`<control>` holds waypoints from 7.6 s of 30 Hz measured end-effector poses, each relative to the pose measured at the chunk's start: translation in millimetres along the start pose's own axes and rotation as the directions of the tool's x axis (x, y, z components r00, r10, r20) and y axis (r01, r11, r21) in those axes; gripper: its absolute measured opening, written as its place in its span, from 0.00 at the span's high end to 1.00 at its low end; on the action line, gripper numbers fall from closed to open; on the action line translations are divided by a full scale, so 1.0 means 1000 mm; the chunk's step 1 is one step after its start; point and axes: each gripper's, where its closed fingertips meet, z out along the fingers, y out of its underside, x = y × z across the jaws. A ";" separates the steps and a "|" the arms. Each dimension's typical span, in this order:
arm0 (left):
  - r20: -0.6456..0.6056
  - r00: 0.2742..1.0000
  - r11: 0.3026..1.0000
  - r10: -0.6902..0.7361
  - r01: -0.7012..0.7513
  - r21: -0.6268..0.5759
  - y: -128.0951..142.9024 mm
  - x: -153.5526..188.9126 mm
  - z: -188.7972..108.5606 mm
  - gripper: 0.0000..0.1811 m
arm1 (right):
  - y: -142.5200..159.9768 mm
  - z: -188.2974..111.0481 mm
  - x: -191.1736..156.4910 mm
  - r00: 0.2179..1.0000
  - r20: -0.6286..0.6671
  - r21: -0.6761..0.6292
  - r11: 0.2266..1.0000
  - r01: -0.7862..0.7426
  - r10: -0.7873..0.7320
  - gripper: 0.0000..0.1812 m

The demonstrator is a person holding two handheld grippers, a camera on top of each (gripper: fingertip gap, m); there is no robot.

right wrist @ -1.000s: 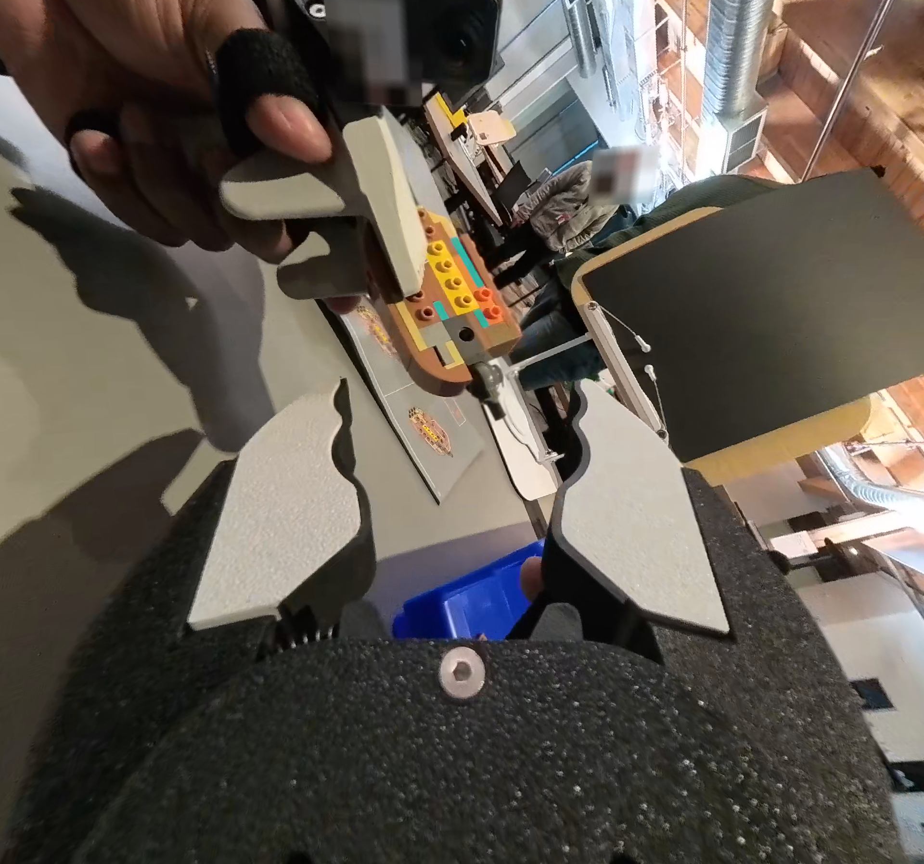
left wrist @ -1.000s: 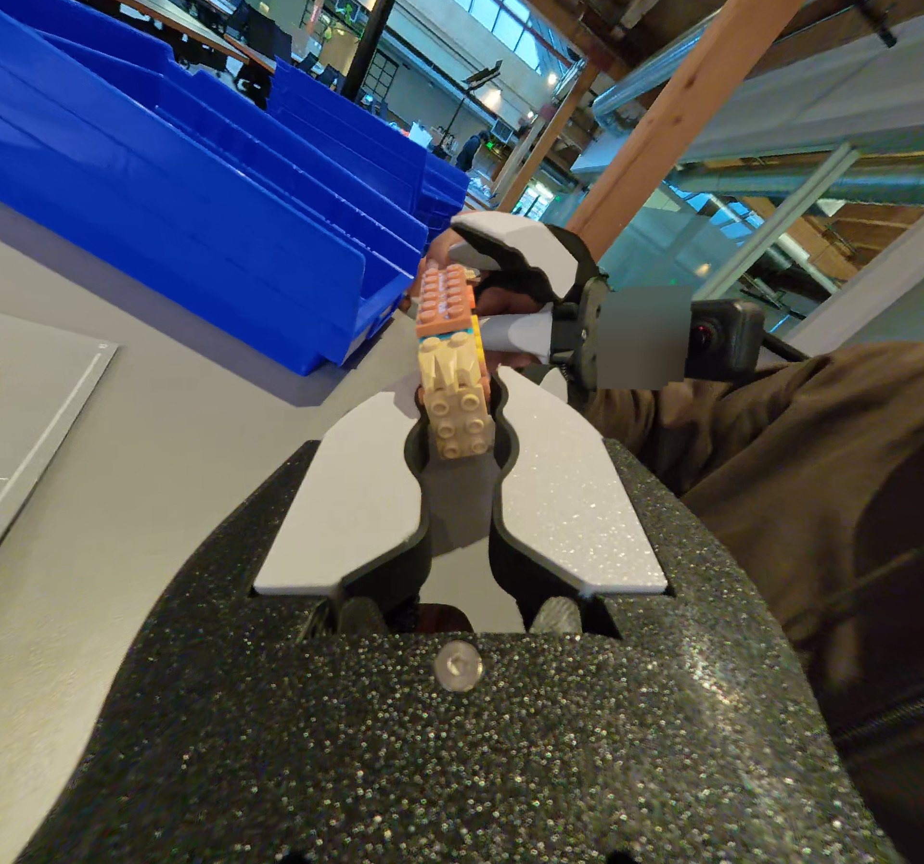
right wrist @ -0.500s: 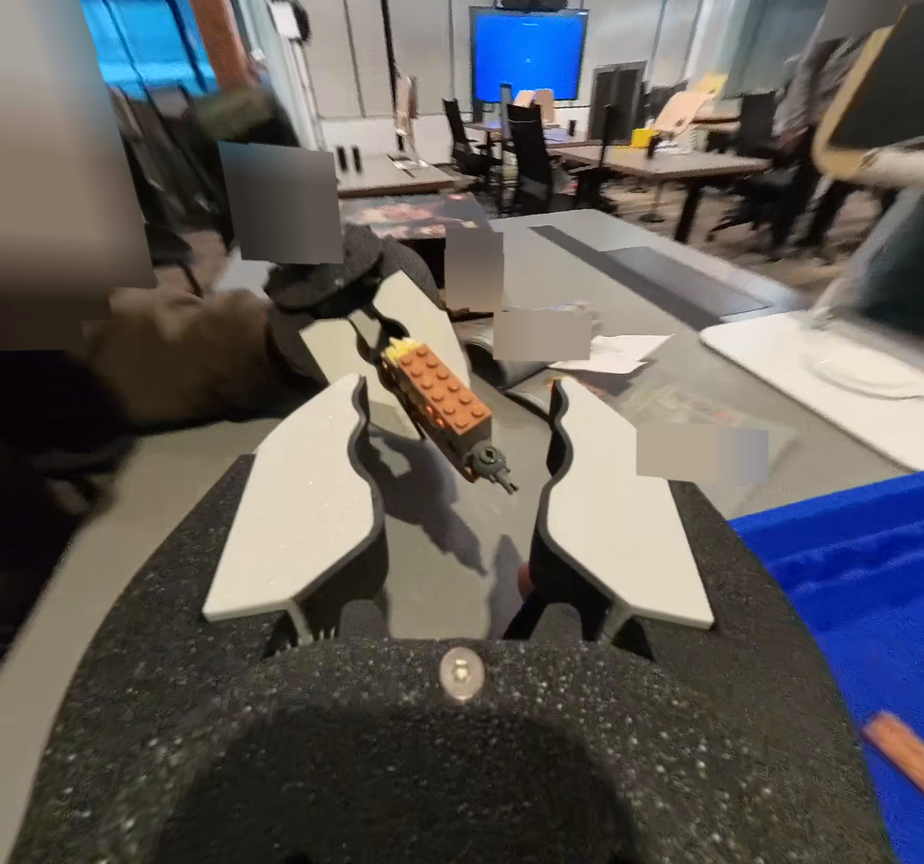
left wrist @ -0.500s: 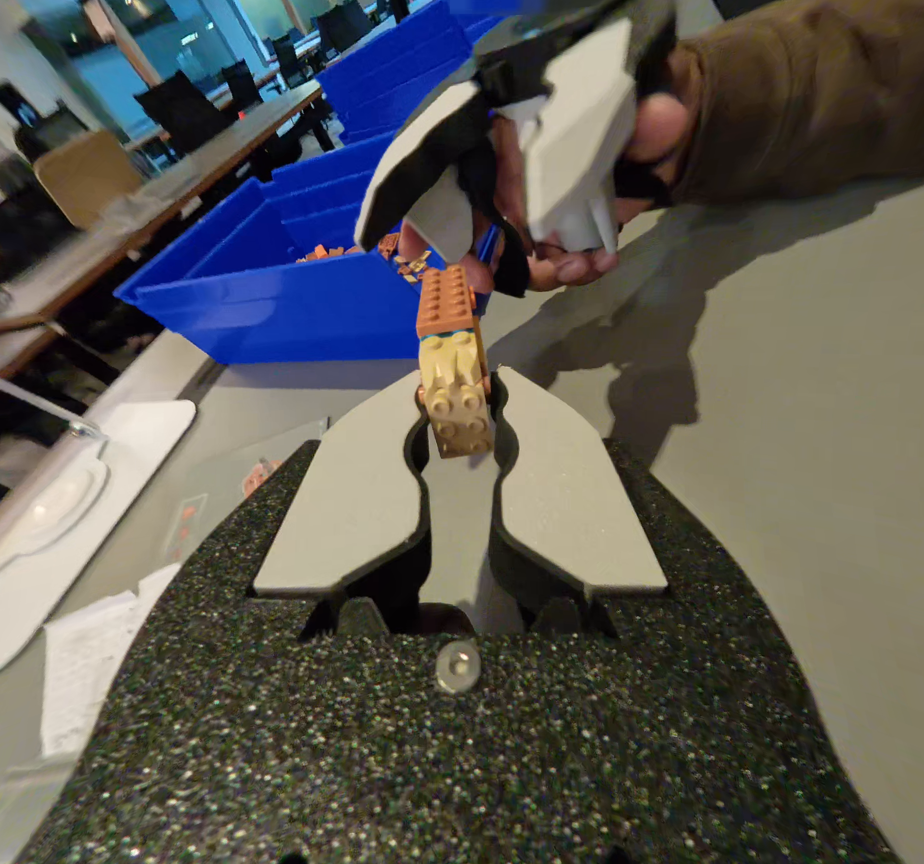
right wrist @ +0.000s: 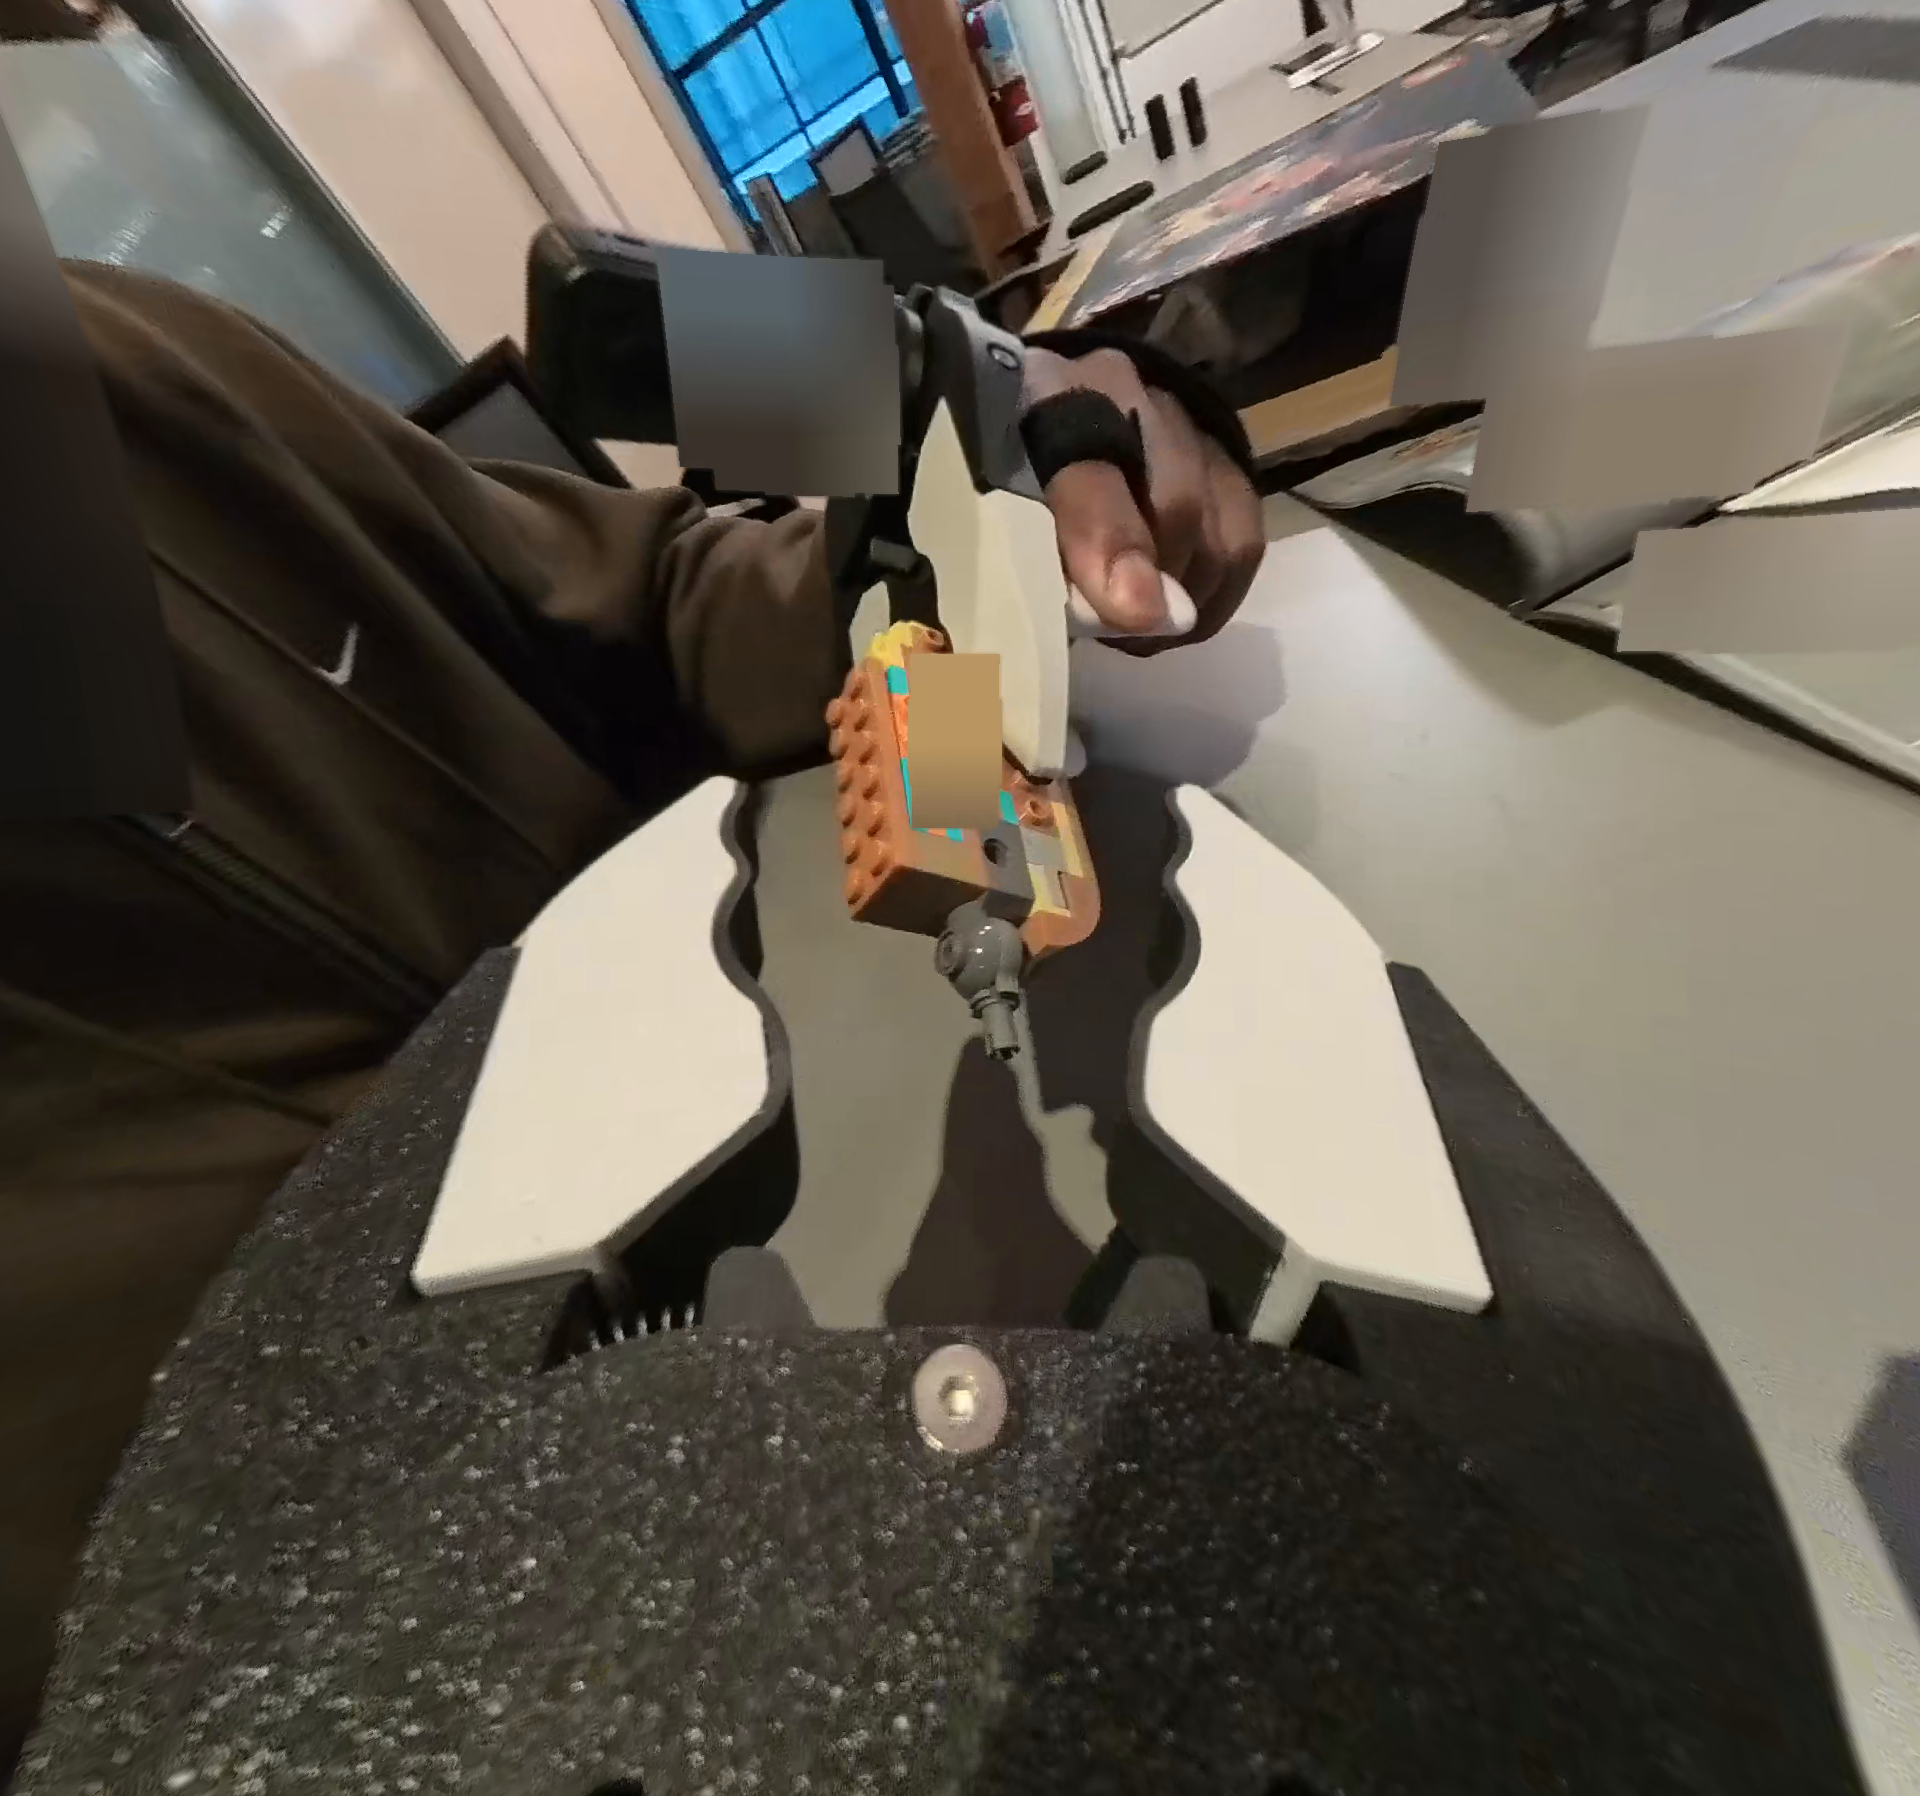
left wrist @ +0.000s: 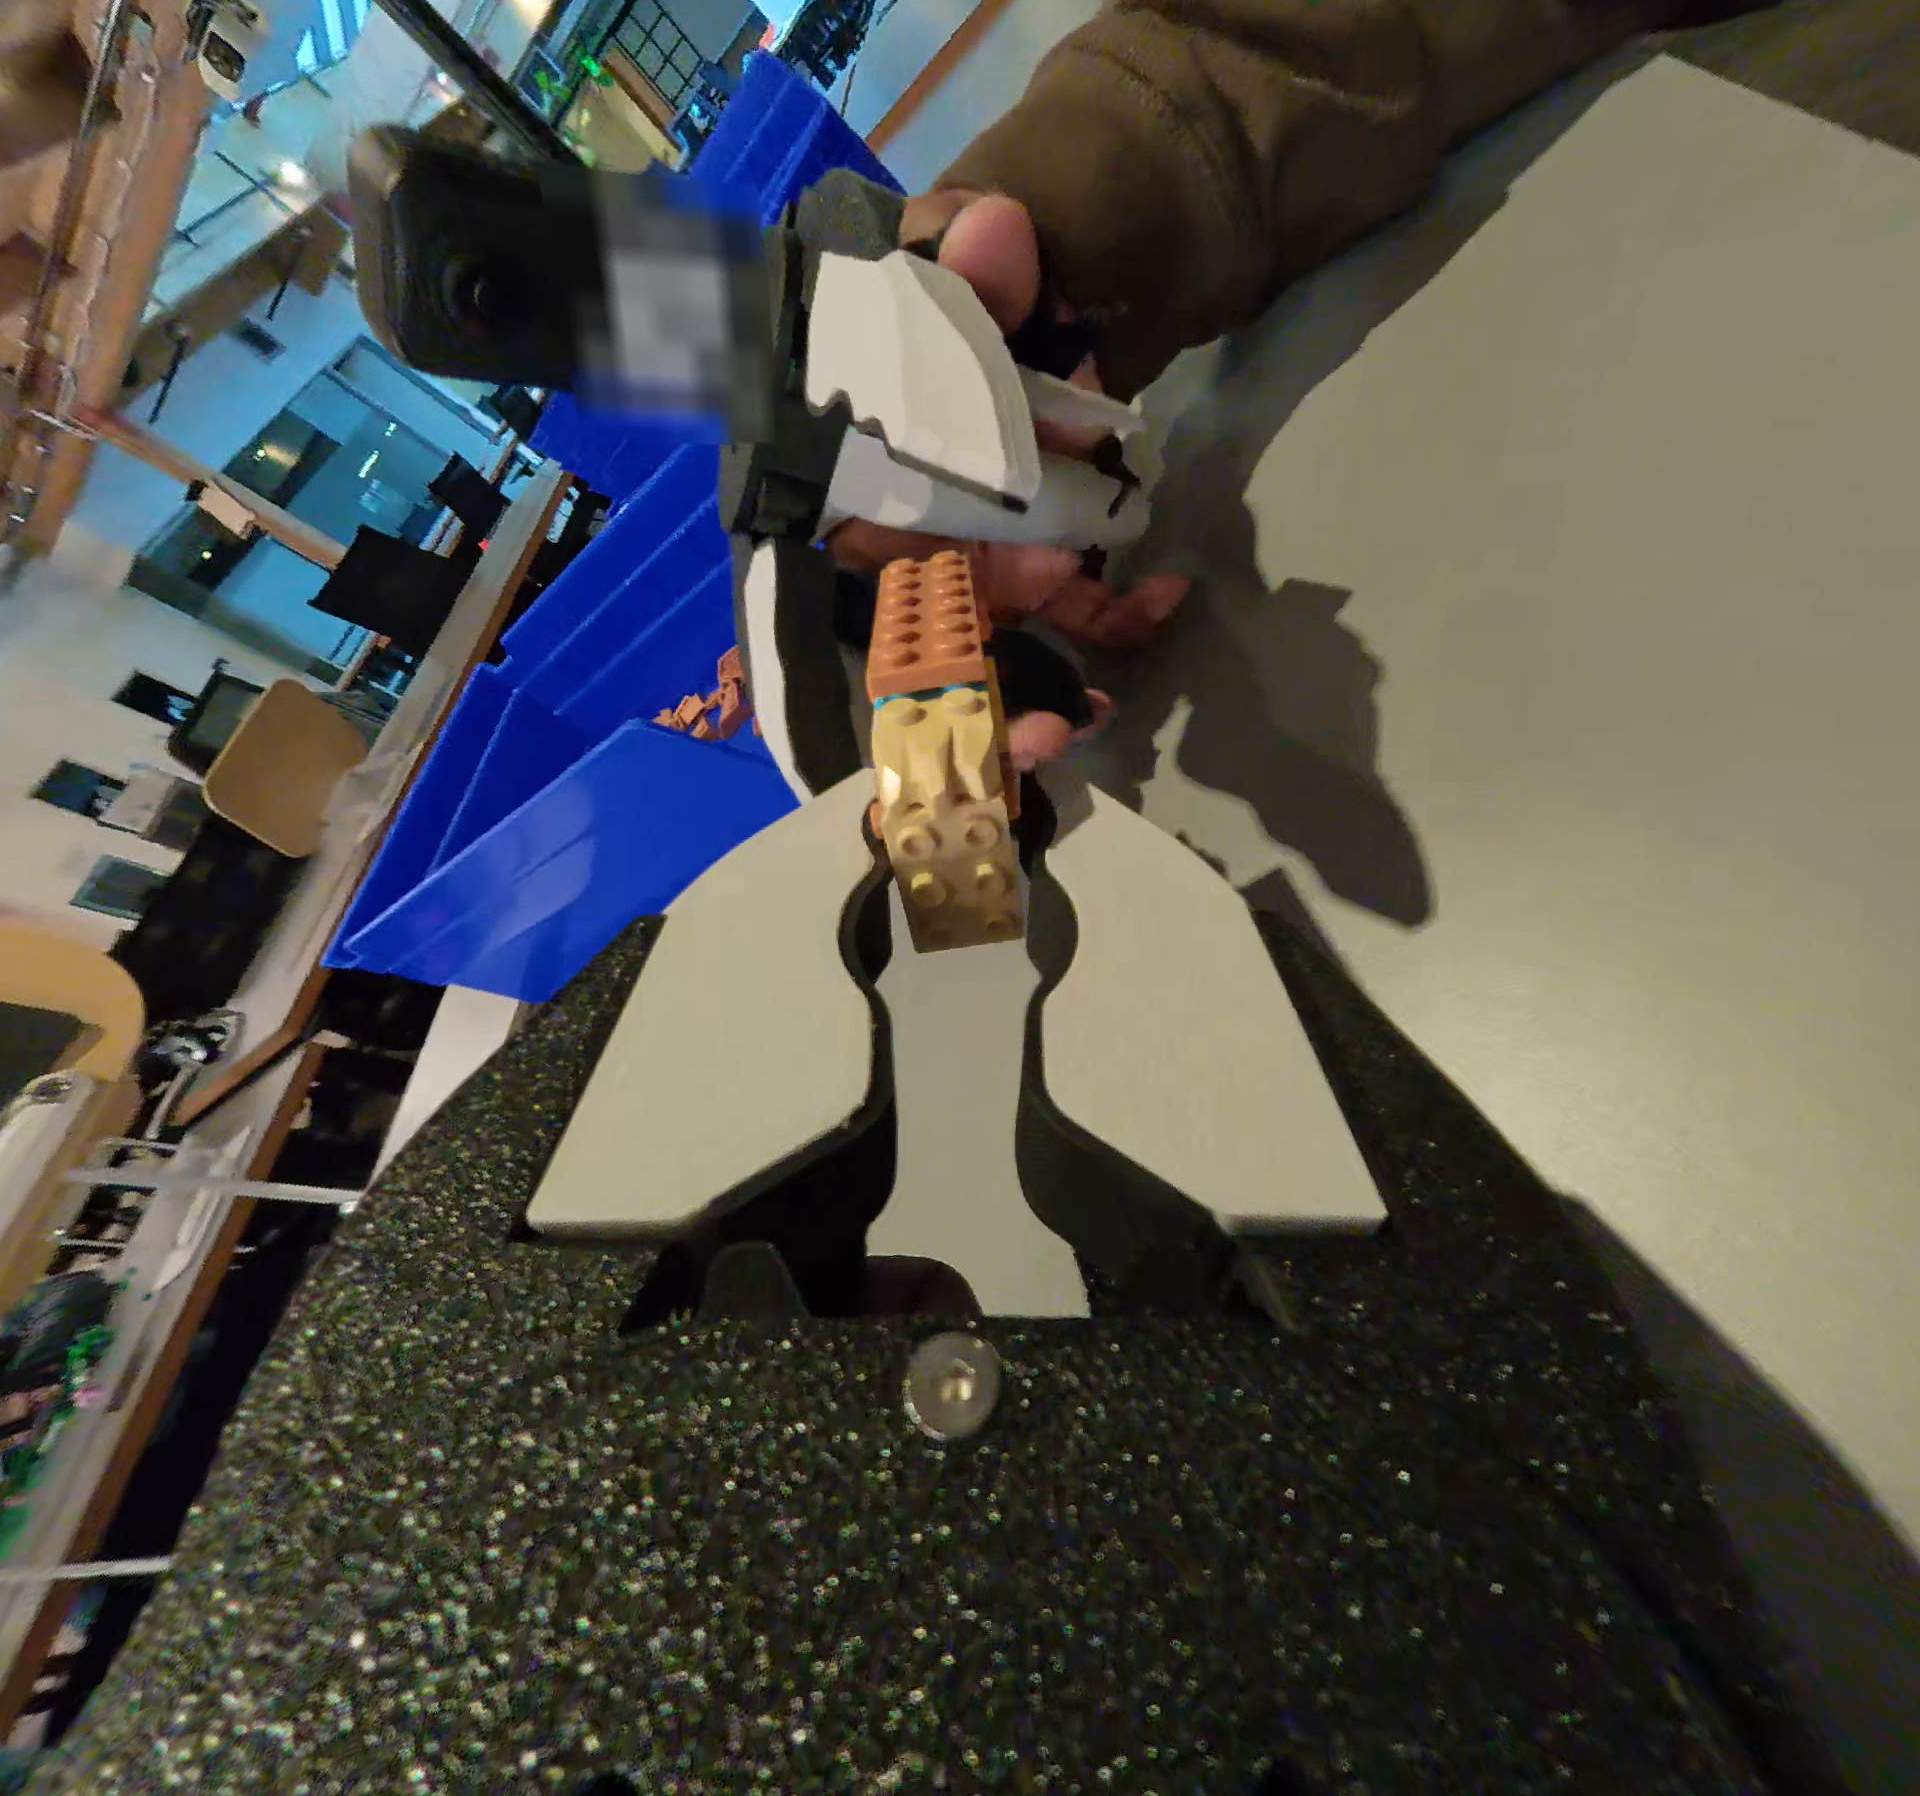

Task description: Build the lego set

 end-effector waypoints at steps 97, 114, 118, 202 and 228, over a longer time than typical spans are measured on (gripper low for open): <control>0.526 0.831 0.982 0.182 -0.124 -0.144 0.006 -0.060 -0.001 0.88 | -0.048 0.009 0.024 0.938 0.040 0.546 0.779 -0.308 0.343 0.66; 0.493 0.863 0.989 0.113 -0.048 -0.143 0.019 -0.057 0.006 0.88 | -0.044 -0.007 0.047 0.900 -0.012 0.643 0.693 -0.327 0.436 0.72; 0.479 0.876 0.993 0.062 -0.006 -0.117 0.022 -0.056 0.009 0.88 | -0.043 -0.007 0.050 0.878 -0.041 0.657 0.675 -0.336 0.477 0.72; 0.411 0.900 0.987 -0.142 0.160 -0.010 0.024 -0.052 0.012 0.88 | -0.027 -0.012 0.064 0.768 0.025 0.690 0.545 -0.476 0.640 0.73; 0.286 0.775 0.826 -0.564 0.537 0.174 0.022 -0.067 0.002 0.88 | -0.039 -0.017 0.060 0.794 0.041 0.697 0.552 -0.458 0.607 0.62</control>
